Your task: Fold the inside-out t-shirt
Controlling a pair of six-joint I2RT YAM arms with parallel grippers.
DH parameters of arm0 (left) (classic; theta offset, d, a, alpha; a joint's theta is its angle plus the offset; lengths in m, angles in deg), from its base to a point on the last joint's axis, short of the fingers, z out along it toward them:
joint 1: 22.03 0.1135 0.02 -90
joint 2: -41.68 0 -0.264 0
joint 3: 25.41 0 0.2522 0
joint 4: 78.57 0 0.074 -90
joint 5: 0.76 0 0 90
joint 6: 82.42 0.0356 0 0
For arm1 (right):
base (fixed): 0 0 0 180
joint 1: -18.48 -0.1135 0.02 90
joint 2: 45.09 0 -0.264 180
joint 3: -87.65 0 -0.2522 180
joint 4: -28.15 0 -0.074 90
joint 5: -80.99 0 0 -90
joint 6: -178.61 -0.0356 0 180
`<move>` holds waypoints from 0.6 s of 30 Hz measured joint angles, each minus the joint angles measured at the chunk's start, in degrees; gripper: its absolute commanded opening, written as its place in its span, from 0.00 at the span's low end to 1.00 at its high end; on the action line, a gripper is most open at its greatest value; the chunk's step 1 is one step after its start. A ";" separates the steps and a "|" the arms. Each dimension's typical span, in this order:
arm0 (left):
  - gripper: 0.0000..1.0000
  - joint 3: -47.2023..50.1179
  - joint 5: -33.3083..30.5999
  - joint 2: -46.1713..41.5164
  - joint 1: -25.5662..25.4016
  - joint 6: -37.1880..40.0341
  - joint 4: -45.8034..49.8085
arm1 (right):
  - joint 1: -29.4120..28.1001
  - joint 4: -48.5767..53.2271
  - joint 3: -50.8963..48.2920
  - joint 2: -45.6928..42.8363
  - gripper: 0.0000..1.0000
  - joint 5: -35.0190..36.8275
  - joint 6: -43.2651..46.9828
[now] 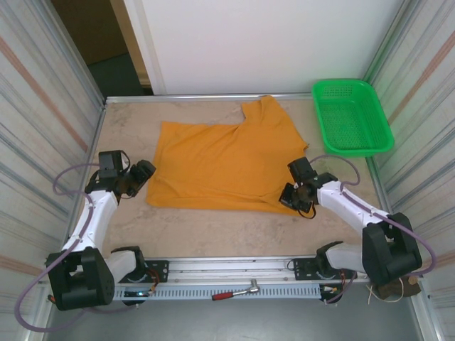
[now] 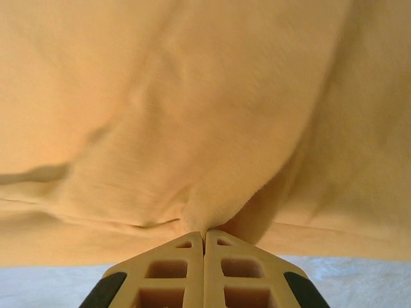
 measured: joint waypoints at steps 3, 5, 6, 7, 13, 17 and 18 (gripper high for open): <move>0.70 0.00 0.15 0.07 0.00 0.00 0.00 | 1.16 0.26 5.92 0.46 0.00 -0.15 1.22; 0.70 0.00 0.20 0.20 0.00 0.02 -0.04 | 1.92 0.00 9.77 2.27 0.00 -0.48 1.97; 0.70 0.00 0.17 0.31 0.00 0.02 -0.11 | 2.25 -0.20 11.45 3.72 0.00 -0.79 2.49; 0.70 0.00 0.20 0.39 0.02 0.02 -0.15 | 2.58 -0.46 13.46 5.88 0.00 -1.16 3.02; 0.70 0.00 0.39 0.42 0.00 0.02 -0.17 | 3.32 -2.32 23.10 21.14 0.00 -3.41 5.46; 0.70 0.00 0.37 0.42 -0.42 0.04 -0.13 | 3.32 -3.34 28.94 29.79 0.00 -4.96 5.95; 0.70 0.00 0.39 0.42 -0.46 0.04 -0.13 | 3.32 -3.54 30.03 31.15 0.00 -5.22 5.99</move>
